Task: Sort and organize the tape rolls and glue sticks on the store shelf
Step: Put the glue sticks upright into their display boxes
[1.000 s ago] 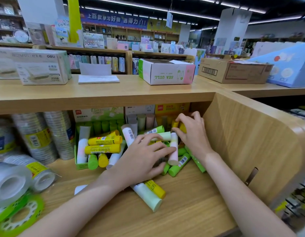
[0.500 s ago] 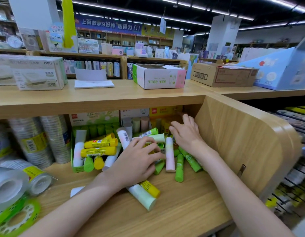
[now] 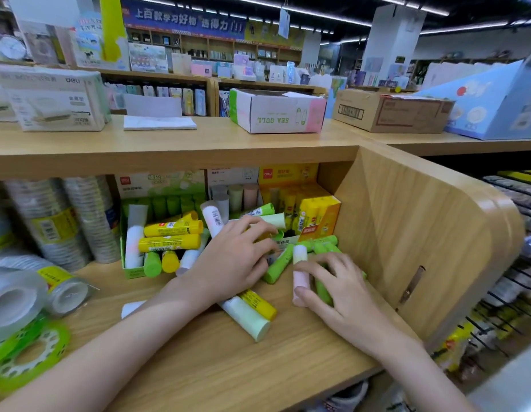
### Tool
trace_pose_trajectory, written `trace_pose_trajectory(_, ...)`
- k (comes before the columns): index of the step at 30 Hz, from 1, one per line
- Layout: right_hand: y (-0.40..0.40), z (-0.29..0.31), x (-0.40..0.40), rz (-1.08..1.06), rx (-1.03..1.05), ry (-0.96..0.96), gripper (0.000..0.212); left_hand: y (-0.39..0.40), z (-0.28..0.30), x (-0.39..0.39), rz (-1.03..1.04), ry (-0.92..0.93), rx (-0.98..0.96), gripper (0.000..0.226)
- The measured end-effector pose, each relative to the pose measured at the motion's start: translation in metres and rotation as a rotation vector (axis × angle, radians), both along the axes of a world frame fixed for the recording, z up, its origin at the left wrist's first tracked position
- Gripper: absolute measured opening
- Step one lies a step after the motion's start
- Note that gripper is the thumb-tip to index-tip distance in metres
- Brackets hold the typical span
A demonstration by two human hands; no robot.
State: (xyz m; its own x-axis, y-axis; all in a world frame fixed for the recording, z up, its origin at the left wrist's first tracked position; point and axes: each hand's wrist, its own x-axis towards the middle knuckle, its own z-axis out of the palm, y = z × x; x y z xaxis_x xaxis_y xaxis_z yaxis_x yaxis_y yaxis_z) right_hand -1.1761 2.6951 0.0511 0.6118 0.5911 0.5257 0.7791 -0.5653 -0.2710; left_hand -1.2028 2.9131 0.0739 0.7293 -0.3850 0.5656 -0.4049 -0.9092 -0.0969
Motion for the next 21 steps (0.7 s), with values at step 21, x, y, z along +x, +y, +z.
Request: trace_pose_trajectory(21, 0.005, 0.003, -0.011, 0.230, 0.017, -0.044, 0.027, 0.000, 0.002, -0.010, 0.138, -0.014, 0.031, 0.031)
